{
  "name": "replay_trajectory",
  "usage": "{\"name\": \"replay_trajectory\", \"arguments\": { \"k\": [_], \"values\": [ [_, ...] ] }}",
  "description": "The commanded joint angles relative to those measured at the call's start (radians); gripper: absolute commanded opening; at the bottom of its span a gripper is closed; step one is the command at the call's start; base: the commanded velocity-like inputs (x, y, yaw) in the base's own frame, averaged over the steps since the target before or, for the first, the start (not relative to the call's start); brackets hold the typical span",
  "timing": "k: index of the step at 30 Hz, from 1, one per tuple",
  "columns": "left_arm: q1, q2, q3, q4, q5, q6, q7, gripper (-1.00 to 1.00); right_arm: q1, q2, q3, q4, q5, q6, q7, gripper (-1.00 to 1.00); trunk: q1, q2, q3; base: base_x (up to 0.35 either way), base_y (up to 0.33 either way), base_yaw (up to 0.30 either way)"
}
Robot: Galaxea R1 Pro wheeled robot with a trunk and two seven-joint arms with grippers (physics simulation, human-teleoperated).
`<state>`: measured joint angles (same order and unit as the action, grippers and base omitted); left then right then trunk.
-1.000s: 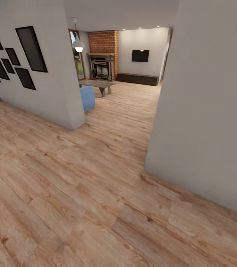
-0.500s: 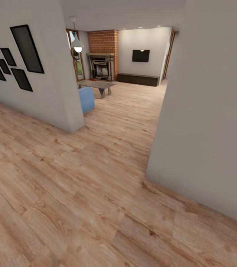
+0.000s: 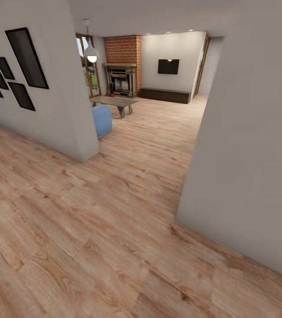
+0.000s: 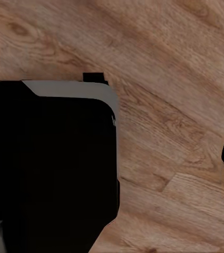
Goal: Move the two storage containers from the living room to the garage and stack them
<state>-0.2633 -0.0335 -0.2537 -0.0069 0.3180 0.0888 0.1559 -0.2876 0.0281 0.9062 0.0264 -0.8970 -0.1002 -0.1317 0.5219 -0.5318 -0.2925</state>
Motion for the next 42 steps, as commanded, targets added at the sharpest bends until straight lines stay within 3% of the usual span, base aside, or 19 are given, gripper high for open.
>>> {"name": "replay_trajectory", "arguments": {
  "k": [1,42],
  "values": [
    [-0.001,0.000,-0.009,-0.001,0.009,0.004,0.004,1.00,-0.001,0.001,0.008,0.003,-0.008,-0.004,0.000,1.00,0.001,-0.001,-0.001,0.322,0.000,0.134],
    [-0.001,0.000,-0.009,-0.001,0.009,0.004,0.004,1.00,-0.001,0.001,0.008,0.003,-0.005,-0.004,0.000,1.00,0.001,-0.001,-0.001,0.322,0.000,0.266]
  ]
}}
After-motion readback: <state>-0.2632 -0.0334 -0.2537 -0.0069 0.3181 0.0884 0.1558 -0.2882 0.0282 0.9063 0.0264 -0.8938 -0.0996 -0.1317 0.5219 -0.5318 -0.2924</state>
